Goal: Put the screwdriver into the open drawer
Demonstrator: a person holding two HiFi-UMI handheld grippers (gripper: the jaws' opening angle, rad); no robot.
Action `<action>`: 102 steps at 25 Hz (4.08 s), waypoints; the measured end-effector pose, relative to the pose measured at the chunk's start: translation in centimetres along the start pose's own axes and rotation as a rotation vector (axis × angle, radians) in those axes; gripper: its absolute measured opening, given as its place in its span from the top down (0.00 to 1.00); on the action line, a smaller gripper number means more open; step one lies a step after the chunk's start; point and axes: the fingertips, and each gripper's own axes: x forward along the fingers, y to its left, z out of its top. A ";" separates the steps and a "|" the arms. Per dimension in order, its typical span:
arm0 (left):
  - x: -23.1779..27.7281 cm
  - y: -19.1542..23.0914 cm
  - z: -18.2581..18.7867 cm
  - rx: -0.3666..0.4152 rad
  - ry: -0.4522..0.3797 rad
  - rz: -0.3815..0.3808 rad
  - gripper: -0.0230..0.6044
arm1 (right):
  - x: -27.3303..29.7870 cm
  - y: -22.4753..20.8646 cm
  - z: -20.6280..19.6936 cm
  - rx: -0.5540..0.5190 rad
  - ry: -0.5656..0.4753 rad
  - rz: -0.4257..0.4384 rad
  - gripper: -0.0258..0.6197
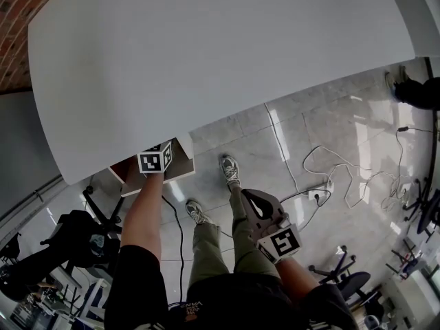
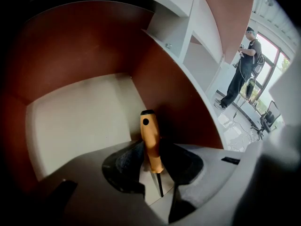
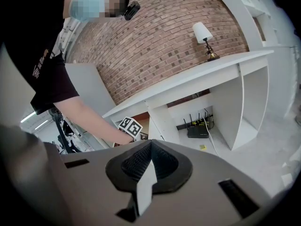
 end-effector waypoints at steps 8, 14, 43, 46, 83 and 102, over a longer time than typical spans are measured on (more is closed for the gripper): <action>0.1 0.4 -0.2 0.043 0.019 0.024 0.78 | -0.6 -0.3 -0.4 0.001 0.021 0.001 0.97; -1.4 0.3 -0.7 0.055 0.021 0.028 0.78 | -1.2 0.4 -0.1 0.009 -0.018 -0.009 0.97; -21.2 -3.6 -0.7 0.078 -0.262 -0.050 0.95 | -4.7 12.3 1.5 -0.092 -0.121 0.027 0.97; -24.1 -4.2 -0.8 0.086 -0.306 -0.050 0.95 | -5.3 14.0 1.8 -0.097 -0.157 0.031 0.97; -59.0 -6.9 -4.7 0.098 -0.749 -0.056 0.95 | -12.9 34.5 8.0 -0.318 -0.358 0.077 0.97; -67.1 -7.7 -8.3 0.112 -0.833 -0.049 0.95 | -15.1 39.7 7.8 -0.364 -0.382 0.109 0.97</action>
